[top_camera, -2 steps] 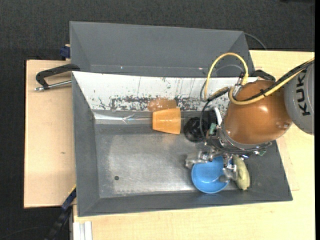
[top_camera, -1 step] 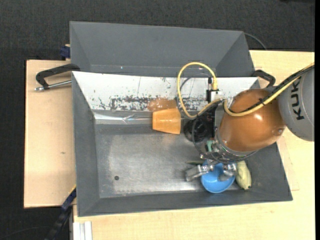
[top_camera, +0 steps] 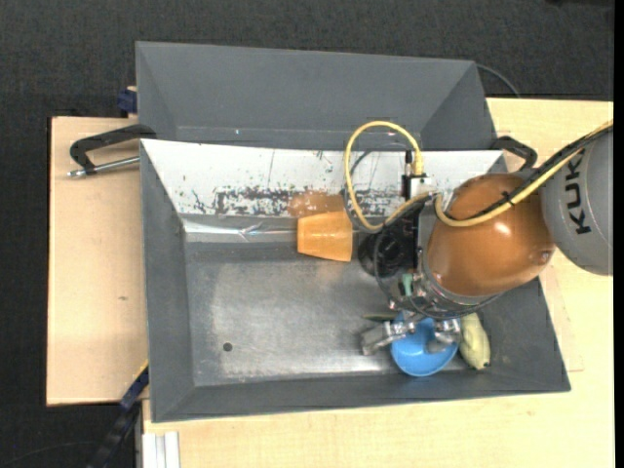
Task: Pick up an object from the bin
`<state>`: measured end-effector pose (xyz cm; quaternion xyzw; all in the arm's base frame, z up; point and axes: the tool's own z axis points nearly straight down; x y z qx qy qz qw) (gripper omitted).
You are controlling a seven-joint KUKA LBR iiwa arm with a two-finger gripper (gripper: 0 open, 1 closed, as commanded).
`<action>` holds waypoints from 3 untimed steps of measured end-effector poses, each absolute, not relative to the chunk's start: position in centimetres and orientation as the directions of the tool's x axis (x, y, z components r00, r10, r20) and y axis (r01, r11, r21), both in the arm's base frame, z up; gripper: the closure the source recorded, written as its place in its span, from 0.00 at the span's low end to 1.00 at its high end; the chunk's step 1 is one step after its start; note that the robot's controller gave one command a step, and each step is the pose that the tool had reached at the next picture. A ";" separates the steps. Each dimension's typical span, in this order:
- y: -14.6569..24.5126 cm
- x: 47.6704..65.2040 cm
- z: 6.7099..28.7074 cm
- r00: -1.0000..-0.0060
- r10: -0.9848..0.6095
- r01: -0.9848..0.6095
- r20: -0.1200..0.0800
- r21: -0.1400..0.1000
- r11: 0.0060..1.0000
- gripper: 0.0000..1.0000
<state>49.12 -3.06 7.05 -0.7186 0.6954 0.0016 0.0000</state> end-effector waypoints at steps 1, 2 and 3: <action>-2.8 49.2 7.1 0.033 -0.999 -0.999 -0.007 -0.003 -0.033 1.00; -2.6 49.4 10.9 0.031 -1.000 -0.999 -0.004 -0.007 -0.031 1.00; -2.5 49.6 17.7 0.027 -1.000 -1.000 -0.002 -0.011 -0.027 1.00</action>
Offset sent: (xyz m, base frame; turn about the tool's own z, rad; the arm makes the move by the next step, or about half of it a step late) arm 0.0000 0.0000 0.0000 0.0000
